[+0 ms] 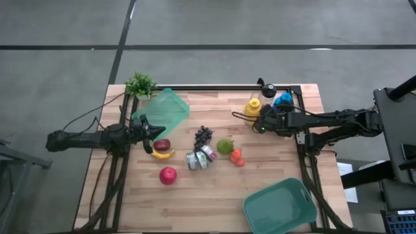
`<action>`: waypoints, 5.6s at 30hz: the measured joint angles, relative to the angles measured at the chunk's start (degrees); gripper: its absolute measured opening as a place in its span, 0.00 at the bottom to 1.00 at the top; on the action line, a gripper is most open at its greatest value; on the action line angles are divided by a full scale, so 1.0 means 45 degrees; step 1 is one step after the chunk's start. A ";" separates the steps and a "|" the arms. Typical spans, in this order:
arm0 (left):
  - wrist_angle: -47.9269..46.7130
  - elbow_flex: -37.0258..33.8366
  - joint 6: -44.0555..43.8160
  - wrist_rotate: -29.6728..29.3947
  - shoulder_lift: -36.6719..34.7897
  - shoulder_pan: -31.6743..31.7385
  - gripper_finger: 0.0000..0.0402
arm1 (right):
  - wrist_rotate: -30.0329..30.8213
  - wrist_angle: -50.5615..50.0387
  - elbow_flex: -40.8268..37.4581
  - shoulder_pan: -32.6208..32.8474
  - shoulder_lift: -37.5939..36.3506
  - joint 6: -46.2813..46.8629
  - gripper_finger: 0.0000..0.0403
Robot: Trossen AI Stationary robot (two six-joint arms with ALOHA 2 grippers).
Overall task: Pick & Place Food Item
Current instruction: Put the pink water bottle into the transparent bin, then put the orange tangerines into the dark green bin
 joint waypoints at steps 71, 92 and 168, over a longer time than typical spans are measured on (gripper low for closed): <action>0.0000 0.0002 0.0000 0.0003 -0.0001 0.0004 0.00 | 0.6022 0.0424 -0.1141 0.3804 -0.0748 0.7426 0.51; 0.0002 0.0002 0.0000 0.0001 -0.0002 0.0003 0.00 | 0.8320 0.1759 -0.3612 0.5559 -0.0721 1.0404 0.51; 0.0000 0.0003 0.0000 0.0000 0.0000 0.0002 0.00 | 0.8658 0.2386 -0.2942 0.6908 -0.5406 0.4651 0.80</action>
